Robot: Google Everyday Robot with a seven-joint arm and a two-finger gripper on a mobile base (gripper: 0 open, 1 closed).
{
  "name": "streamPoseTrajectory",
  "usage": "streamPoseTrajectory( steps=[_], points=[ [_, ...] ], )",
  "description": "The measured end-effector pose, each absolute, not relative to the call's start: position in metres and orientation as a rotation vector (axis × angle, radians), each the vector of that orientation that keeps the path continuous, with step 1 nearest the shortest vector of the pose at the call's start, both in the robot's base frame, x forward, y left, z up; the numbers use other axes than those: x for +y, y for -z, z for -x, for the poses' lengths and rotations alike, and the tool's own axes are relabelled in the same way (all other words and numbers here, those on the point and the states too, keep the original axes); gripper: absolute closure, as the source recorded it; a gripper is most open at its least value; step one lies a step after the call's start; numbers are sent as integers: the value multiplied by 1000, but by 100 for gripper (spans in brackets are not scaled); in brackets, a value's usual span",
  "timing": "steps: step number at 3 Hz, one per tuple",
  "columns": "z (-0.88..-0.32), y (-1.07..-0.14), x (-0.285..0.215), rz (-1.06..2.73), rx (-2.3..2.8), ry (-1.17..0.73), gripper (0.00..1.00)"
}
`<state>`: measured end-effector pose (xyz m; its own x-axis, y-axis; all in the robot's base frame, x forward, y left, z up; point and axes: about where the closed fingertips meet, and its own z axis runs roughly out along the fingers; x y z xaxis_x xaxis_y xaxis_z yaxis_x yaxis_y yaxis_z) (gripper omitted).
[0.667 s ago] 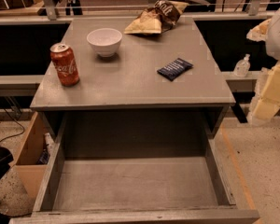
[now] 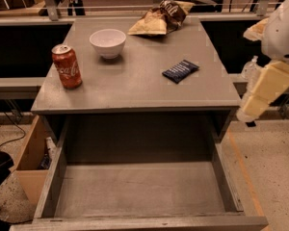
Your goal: Place coke can into top drawer
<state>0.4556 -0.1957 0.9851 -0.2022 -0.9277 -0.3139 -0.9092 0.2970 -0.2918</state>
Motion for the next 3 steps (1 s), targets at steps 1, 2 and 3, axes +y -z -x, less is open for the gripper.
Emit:
streamPoseTrajectory(
  steps=[1,2,3],
  points=[
    [-491,-976,-165,1540,2009,-103,0],
    [-529,-972,-127,1434,1816,-271,0],
    [-563,-999,-64,1310,1534,-449,0]
  ],
)
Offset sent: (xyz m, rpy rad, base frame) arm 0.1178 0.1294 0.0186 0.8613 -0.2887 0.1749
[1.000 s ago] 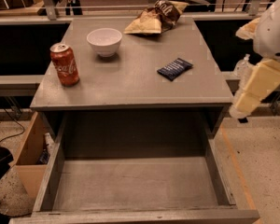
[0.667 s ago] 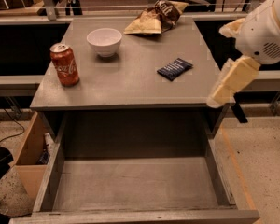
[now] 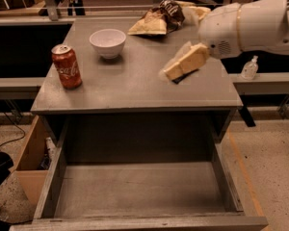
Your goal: Place coke can into top drawer
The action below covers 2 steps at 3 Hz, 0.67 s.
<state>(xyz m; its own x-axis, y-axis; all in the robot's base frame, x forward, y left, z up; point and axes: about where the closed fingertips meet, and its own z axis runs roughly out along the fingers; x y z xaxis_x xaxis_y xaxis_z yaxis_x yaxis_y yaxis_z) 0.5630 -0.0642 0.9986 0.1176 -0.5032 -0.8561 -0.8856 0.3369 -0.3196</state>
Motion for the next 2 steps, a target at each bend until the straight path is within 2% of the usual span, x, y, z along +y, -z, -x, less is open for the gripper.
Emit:
streamPoseTrajectory(
  steps=[1,2],
  points=[
    [-571,-1013,-28,1256,1406,-554,0],
    [-571,-1013,-28,1256,1406,-554,0]
  ],
)
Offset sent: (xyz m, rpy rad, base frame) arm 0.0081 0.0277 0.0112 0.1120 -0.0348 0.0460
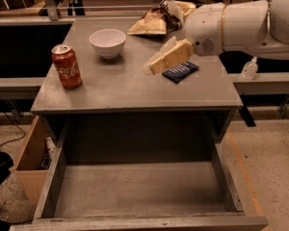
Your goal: Place coke can into top drawer
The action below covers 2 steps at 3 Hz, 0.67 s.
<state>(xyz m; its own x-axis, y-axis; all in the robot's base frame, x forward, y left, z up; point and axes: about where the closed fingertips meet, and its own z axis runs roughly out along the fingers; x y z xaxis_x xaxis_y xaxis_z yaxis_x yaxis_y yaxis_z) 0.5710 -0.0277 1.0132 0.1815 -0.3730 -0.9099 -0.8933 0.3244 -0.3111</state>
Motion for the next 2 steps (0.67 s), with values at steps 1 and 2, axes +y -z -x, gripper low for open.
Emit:
streamPoseTrajectory(
  steps=[1,2],
  points=[
    [-577,-1015,-21,1245,1394,-574,0],
    [-602,-1015,2,1228,1360,-624,0]
  ],
)
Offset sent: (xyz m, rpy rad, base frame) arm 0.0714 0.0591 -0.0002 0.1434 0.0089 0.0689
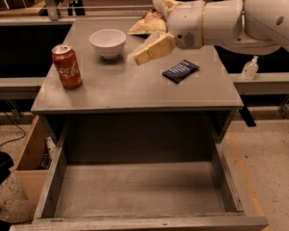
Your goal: Place coke can into top drawer
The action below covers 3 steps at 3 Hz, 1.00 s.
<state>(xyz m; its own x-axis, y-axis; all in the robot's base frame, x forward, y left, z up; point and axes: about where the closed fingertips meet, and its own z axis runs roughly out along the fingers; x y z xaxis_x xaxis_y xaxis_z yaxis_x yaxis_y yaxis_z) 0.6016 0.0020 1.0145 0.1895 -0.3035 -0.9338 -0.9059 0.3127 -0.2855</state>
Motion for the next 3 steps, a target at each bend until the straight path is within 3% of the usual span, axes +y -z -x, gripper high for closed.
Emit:
streamPoseTrajectory(
  steps=[3],
  points=[
    [-671,-980,93,1192,1318,-806,0]
  ],
)
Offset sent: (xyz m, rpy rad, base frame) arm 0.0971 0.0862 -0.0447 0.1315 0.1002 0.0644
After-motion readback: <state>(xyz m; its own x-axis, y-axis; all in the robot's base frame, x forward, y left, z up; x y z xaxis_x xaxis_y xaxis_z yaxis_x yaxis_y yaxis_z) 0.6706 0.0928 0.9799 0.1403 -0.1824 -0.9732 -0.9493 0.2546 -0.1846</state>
